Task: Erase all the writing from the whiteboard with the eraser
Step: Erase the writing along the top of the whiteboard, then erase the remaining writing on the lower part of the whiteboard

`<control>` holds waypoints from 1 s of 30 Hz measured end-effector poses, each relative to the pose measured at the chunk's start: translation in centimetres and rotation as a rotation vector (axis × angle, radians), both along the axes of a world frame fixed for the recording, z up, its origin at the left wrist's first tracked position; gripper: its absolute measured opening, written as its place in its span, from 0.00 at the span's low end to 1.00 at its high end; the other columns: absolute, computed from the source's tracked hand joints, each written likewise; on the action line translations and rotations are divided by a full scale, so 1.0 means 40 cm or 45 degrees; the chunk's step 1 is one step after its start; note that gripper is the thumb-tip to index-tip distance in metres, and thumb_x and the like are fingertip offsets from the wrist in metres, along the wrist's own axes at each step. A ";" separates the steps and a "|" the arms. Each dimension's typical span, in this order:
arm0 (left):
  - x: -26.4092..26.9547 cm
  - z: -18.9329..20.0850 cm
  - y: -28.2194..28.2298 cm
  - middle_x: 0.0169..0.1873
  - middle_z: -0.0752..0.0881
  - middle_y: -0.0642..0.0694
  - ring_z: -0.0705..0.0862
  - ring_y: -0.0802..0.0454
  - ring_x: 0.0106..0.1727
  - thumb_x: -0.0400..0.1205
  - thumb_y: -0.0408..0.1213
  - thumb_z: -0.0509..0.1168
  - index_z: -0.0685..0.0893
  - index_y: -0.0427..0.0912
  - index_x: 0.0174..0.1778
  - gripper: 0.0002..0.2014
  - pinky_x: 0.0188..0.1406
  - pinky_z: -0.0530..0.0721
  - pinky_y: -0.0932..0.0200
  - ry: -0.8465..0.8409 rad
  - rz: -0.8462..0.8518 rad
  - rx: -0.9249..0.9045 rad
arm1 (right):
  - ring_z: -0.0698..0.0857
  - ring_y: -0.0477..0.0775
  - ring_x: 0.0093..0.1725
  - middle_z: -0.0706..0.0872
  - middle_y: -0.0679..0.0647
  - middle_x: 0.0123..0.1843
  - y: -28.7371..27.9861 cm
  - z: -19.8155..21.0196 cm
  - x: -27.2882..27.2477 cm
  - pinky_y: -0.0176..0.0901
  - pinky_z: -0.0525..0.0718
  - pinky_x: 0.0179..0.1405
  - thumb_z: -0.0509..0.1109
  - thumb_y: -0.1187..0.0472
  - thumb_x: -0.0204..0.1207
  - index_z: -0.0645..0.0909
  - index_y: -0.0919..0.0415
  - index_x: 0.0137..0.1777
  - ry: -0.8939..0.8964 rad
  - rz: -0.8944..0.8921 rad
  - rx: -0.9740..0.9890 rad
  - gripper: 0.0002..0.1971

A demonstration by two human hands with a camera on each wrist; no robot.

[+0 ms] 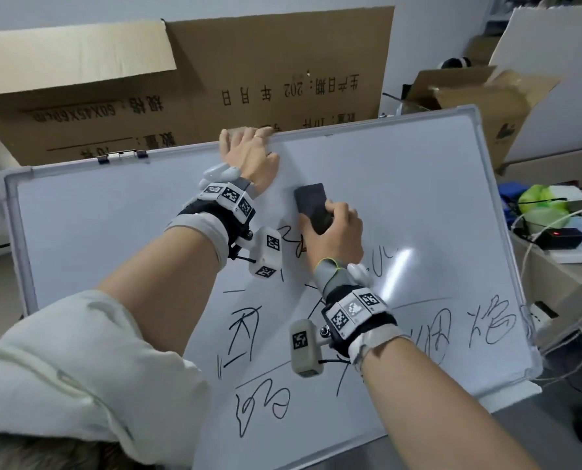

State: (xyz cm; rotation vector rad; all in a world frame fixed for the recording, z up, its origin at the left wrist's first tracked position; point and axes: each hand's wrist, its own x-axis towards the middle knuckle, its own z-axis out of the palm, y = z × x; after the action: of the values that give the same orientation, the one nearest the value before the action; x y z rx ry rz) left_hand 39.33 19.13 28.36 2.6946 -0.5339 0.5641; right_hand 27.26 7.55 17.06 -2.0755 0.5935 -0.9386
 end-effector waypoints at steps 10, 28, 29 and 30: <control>0.014 -0.025 -0.018 0.69 0.73 0.48 0.62 0.44 0.78 0.74 0.36 0.57 0.69 0.72 0.77 0.35 0.84 0.38 0.42 -0.070 0.166 0.053 | 0.78 0.60 0.60 0.81 0.54 0.57 -0.228 -0.090 -0.106 0.48 0.73 0.40 0.72 0.40 0.69 0.75 0.54 0.58 0.041 -0.482 0.358 0.24; 0.044 -0.054 0.066 0.69 0.72 0.41 0.66 0.37 0.75 0.68 0.81 0.56 0.62 0.73 0.78 0.41 0.83 0.46 0.38 -0.213 0.110 0.161 | 0.78 0.59 0.60 0.82 0.52 0.57 -0.070 -0.080 -0.062 0.45 0.72 0.37 0.73 0.39 0.68 0.76 0.52 0.58 -0.031 -0.340 0.187 0.24; 0.047 -0.058 0.061 0.69 0.72 0.41 0.66 0.37 0.74 0.68 0.81 0.56 0.62 0.73 0.78 0.41 0.83 0.46 0.38 -0.225 0.096 0.157 | 0.78 0.60 0.61 0.82 0.53 0.58 -0.106 -0.096 -0.081 0.45 0.71 0.38 0.73 0.39 0.69 0.76 0.53 0.59 -0.014 -0.411 0.248 0.24; 0.050 -0.061 0.056 0.69 0.72 0.42 0.66 0.37 0.75 0.67 0.81 0.57 0.62 0.72 0.79 0.42 0.83 0.45 0.38 -0.235 0.088 0.140 | 0.78 0.60 0.62 0.82 0.54 0.59 -0.139 -0.110 -0.099 0.45 0.71 0.40 0.72 0.39 0.70 0.76 0.54 0.59 -0.002 -0.472 0.301 0.24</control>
State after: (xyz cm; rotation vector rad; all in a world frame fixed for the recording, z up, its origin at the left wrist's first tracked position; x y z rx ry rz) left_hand 41.34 21.38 25.93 2.7899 -0.5353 0.8313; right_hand 23.30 2.01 12.66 -1.7850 1.0607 -1.0189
